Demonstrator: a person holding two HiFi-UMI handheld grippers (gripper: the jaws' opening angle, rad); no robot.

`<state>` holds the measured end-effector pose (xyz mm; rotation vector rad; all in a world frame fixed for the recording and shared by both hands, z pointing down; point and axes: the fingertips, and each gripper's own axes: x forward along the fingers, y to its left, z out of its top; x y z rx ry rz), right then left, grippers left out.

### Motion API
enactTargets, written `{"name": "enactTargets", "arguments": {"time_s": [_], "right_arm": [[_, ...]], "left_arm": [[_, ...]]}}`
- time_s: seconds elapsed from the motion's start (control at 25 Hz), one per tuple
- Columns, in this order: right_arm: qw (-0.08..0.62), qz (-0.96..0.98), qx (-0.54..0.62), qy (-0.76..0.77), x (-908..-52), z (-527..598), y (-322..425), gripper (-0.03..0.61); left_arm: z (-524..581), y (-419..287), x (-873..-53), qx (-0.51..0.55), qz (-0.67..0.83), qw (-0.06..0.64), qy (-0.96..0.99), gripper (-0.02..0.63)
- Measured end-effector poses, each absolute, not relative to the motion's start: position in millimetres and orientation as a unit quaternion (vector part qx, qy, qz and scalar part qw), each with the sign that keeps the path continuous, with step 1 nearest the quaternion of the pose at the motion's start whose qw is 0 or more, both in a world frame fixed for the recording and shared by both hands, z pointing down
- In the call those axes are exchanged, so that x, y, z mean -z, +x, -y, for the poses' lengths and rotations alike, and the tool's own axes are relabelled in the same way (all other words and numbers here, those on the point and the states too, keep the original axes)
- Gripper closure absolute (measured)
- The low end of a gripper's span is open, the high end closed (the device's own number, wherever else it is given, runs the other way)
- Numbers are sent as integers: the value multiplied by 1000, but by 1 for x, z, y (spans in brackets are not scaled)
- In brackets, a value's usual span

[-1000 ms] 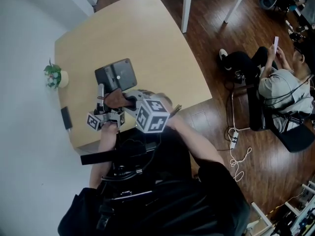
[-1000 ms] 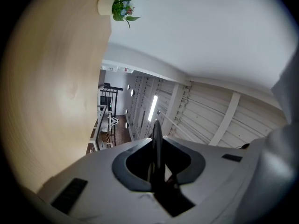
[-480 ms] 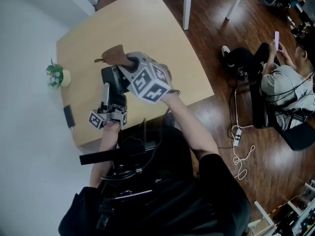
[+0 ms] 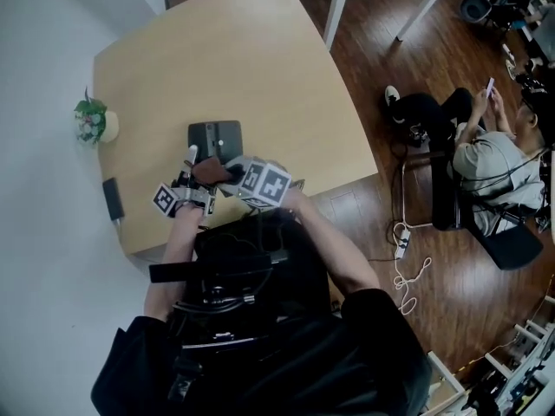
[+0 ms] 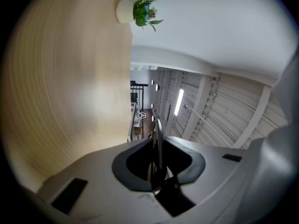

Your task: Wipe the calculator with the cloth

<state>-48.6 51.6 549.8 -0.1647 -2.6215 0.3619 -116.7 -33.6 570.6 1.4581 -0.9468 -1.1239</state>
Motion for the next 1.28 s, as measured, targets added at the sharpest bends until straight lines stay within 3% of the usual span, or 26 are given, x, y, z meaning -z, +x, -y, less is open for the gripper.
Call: {"name": "enactTargets", "arguments": {"time_s": [0.16, 0.36, 0.44, 0.56, 0.64, 0.88, 1.0, 1.12, 1.28], "right_arm": [[277, 944, -169, 66, -584, 18, -33, 517], [401, 875, -222, 155, -676, 67, -10, 518], [434, 859, -234, 136, -702, 51, -18, 517], [422, 858, -263, 128, -709, 38, -42, 517], [404, 856, -298, 126, -707, 32, -55, 517], [372, 848, -356, 127, -705, 23, -73, 517], [363, 845, -371, 131, -706, 21, -73, 518], [332, 842, -400, 145, -703, 24, -68, 517], [294, 812, -448, 230, -697, 43, -25, 518]], "left_arm": [[46, -124, -614, 405, 379, 557, 618, 529], [66, -132, -645, 352, 360, 582, 638, 512], [75, -137, -643, 355, 347, 573, 652, 428], [77, -142, -629, 321, 346, 526, 708, 211], [64, -135, -632, 263, 348, 497, 750, 176], [61, -117, -648, 105, 420, 385, 815, 183], [69, -115, -656, 63, 444, 354, 820, 272], [78, -123, -662, 43, 452, 344, 822, 460], [83, -123, -672, -29, 427, 316, 847, 460]]}}
